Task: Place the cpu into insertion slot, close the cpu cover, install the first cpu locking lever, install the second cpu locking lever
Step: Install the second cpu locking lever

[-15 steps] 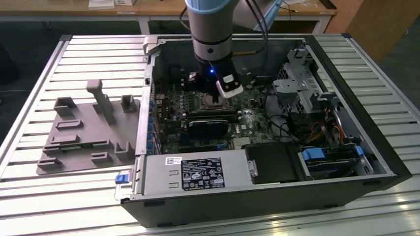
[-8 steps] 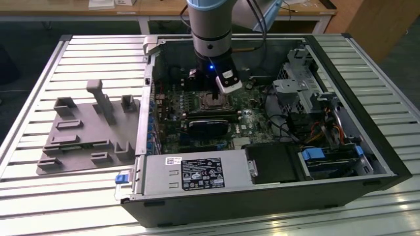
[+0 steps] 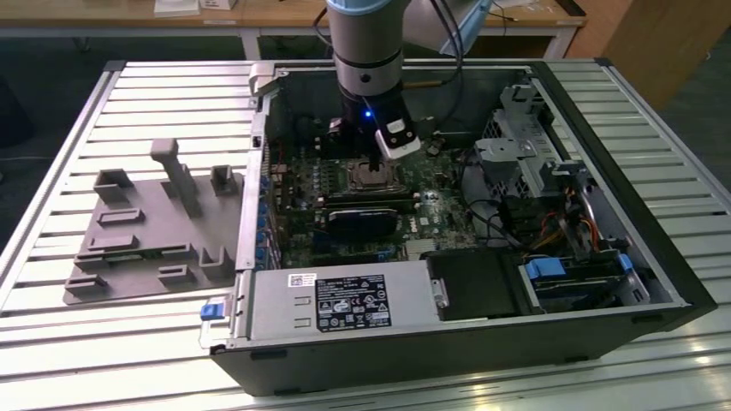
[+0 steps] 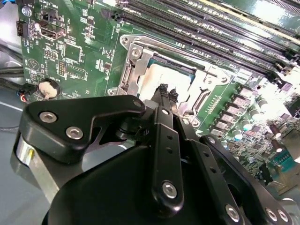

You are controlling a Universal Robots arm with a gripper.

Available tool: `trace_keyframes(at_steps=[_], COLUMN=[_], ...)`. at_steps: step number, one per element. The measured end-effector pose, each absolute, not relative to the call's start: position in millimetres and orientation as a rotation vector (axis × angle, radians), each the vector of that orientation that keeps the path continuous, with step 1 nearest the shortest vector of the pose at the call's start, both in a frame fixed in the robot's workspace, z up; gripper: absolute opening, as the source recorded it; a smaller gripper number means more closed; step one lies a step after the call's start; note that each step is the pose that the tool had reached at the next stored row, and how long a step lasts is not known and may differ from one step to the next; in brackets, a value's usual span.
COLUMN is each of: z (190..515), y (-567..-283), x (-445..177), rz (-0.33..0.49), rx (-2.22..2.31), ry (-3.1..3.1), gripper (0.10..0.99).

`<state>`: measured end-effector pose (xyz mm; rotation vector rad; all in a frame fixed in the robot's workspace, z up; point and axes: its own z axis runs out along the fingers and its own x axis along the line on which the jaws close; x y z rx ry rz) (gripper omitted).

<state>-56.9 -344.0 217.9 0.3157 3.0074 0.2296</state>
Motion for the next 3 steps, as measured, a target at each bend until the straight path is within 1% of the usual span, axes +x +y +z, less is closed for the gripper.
trace_keyframes(at_steps=[3], z=[217.9], y=[-344.0], x=[-56.8], rz=[0.229], rx=[0.316], ry=[3.008], gripper=[0.106])
